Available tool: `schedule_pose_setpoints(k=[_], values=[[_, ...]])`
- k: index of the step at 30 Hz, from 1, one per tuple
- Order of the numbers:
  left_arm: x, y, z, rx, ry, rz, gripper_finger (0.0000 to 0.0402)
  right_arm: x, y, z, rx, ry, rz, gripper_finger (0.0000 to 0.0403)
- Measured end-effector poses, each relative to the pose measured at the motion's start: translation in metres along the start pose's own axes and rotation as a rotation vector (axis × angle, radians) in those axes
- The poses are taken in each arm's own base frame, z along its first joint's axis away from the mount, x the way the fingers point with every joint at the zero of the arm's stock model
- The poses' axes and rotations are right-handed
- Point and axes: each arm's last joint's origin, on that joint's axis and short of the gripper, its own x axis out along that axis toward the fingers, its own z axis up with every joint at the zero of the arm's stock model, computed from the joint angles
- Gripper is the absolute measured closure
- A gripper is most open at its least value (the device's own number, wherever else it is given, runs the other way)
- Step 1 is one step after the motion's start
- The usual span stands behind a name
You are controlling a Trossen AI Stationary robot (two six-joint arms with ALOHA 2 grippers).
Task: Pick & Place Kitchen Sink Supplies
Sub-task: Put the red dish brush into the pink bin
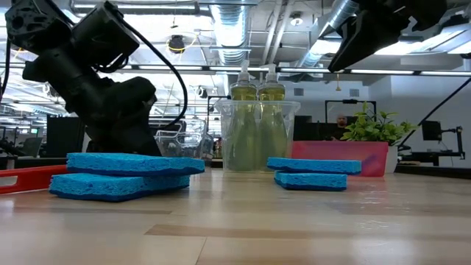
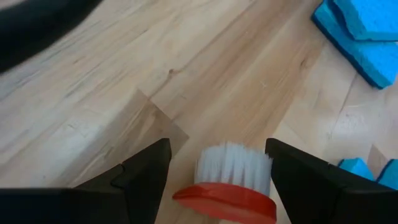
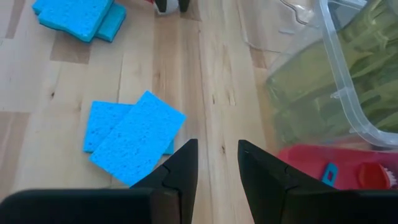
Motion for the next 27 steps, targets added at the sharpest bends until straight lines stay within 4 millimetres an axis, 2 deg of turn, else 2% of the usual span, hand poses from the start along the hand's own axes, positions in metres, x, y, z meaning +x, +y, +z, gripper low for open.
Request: schedule_pose_setpoints(k=[17,27], values=[[0.0005,-0.0011,0.0004,0.038,-0.006,-0.026,0.0247,0.0,0.0001,0.0005,0.002,-0.005,0.0,0.0296],[0.0002,-0.0035,0.0079,0.023,-0.039,-0.08,0.0327,-0.0001,0.0005,0.0051,-0.018,-0.049,0.002,0.0296]])
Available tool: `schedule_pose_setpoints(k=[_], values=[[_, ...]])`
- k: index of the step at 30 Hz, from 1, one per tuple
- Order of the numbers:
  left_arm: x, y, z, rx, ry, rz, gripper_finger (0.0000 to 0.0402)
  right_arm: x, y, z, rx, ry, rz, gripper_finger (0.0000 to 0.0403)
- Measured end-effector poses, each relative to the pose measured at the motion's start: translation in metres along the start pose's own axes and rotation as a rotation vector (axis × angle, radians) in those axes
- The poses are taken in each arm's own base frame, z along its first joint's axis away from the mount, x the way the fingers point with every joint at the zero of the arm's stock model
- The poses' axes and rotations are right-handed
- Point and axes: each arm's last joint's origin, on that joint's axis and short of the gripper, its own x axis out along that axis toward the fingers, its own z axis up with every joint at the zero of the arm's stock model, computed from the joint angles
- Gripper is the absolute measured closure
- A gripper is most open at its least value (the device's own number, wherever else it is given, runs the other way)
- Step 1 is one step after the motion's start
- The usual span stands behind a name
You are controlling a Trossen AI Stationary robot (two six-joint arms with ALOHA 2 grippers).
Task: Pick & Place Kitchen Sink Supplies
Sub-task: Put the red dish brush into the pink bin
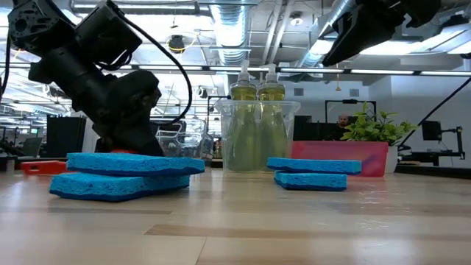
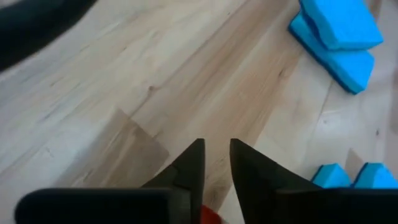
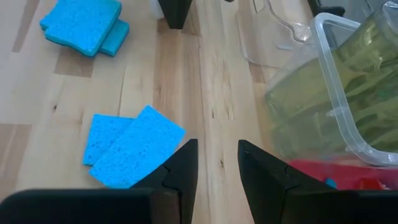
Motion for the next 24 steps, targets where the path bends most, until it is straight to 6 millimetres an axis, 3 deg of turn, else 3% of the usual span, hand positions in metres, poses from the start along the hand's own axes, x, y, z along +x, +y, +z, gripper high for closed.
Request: schedule_pose_setpoints(k=[7,24], values=[[-0.006,-0.004,0.007,0.07,-0.044,-0.035,0.0343,0.0,0.0,0.0,0.0,0.0,0.0,0.0296],[-0.037,-0.03,0.0,0.42,-0.092,-0.178,0.0269,0.0,0.0,0.0,0.001,0.0,0.0,0.0296]])
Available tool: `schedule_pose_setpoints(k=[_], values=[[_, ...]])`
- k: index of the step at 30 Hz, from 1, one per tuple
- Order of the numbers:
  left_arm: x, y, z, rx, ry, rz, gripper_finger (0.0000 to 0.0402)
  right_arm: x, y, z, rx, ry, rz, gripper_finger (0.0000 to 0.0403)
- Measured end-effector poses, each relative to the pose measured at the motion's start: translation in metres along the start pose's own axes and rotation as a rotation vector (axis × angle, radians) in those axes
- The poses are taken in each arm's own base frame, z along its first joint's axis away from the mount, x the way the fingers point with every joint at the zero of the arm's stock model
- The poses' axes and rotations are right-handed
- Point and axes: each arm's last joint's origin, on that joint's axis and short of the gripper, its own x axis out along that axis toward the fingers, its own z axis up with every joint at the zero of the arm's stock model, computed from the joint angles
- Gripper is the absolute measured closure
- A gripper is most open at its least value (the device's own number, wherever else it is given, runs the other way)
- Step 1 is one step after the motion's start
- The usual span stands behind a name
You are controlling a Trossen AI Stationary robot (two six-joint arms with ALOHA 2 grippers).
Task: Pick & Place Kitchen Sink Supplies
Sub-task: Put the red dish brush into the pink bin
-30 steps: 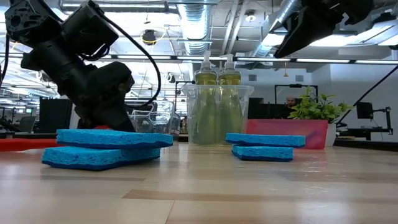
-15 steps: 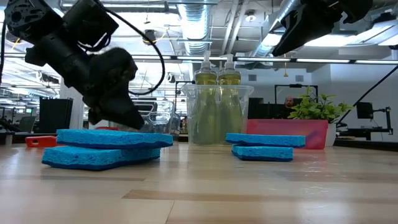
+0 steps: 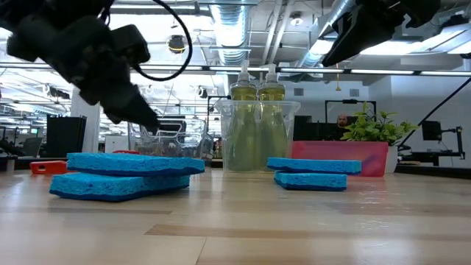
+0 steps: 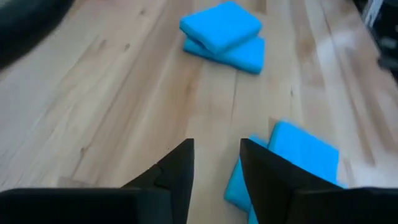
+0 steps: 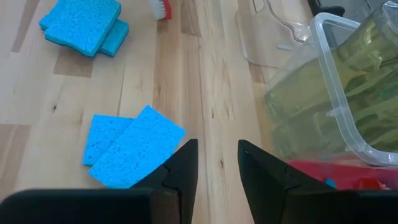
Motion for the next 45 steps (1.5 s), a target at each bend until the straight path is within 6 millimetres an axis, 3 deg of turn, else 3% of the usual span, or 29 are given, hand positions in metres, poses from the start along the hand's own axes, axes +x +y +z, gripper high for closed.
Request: schedule_pose_setpoints(k=[6,14,21,24,38,45], values=[[-0.002,-0.002,-0.015,0.062,0.109,0.049,0.0259,0.0,0.0,0.0,0.01,-0.003,0.003,0.0296],[-0.002,-0.004,-0.015,0.066,0.102,0.045,0.0235,0.0,0.0,0.0,0.01,-0.003,0.003,0.0296],[-0.003,0.003,-0.014,0.108,0.039,0.24,0.0209,0.0,0.0,0.0,0.014,-0.003,0.003,0.0296],[-0.004,0.004,-0.017,0.111,0.074,0.241,0.0204,0.0,0.0,0.0,0.026,-0.004,0.003,0.0296],[-0.006,0.006,-0.028,-0.016,0.201,0.195,0.0225,0.0,0.0,0.0,0.028,-0.004,0.003,0.0296],[-0.009,0.017,-0.048,-0.07,0.236,0.232,0.0247,0.0,0.0,0.002,0.034,-0.016,0.003,0.0296]])
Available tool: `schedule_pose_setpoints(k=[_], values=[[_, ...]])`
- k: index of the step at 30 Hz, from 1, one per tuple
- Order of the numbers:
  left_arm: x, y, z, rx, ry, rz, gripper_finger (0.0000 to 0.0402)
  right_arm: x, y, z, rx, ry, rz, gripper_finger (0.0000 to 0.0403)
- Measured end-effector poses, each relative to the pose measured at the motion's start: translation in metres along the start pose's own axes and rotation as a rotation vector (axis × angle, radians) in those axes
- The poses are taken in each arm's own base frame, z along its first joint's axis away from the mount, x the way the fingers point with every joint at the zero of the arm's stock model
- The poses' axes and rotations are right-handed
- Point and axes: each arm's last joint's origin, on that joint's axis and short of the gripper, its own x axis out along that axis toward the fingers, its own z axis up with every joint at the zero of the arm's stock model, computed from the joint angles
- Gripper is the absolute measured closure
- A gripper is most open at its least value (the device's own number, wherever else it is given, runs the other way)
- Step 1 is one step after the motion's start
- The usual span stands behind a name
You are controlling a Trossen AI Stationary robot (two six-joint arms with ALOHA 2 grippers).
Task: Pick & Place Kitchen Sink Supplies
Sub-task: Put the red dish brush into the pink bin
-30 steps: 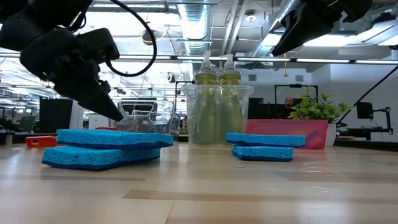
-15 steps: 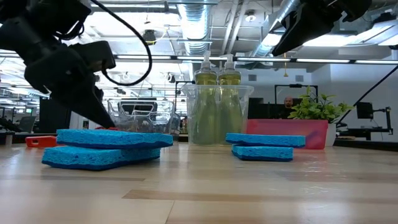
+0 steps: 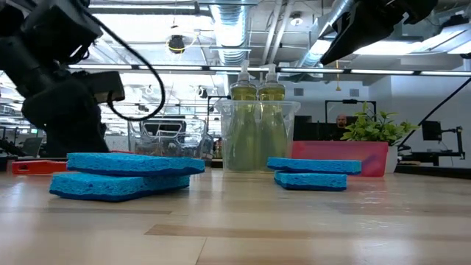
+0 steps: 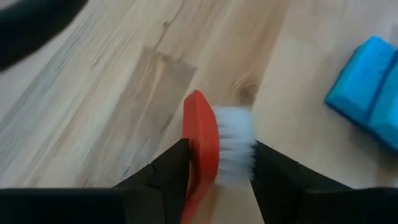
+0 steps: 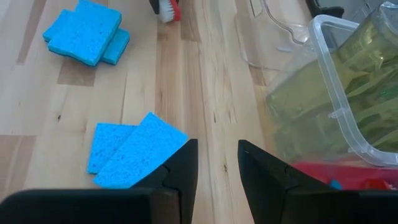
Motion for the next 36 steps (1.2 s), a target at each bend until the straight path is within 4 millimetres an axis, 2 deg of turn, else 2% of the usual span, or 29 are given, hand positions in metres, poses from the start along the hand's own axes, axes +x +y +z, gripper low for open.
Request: schedule_pose_setpoints(k=[4,10,20,28,32,36], values=[[0.001,0.005,-0.007,-0.005,0.011,0.017,0.0264,0.0,0.0,0.0,0.001,-0.003,0.0,0.0296],[0.002,0.003,-0.004,0.019,-0.013,-0.022,0.0294,0.0,0.0,0.0,-0.005,-0.003,-0.001,0.0296],[-0.001,-0.01,0.016,0.129,-0.232,-0.132,0.0327,0.0,0.0,0.004,-0.016,-0.033,-0.001,0.0296],[-0.022,-0.021,0.057,0.145,-0.682,-0.249,0.0325,0.008,-0.001,0.006,0.013,-0.036,-0.016,0.0296],[-0.04,-0.024,0.073,0.153,-0.921,-0.275,0.0327,0.031,0.002,0.009,-0.012,-0.028,-0.041,0.0296],[-0.055,-0.023,0.083,0.155,-1.101,-0.273,0.0326,0.059,0.005,0.021,-0.051,-0.114,-0.072,0.0296]])
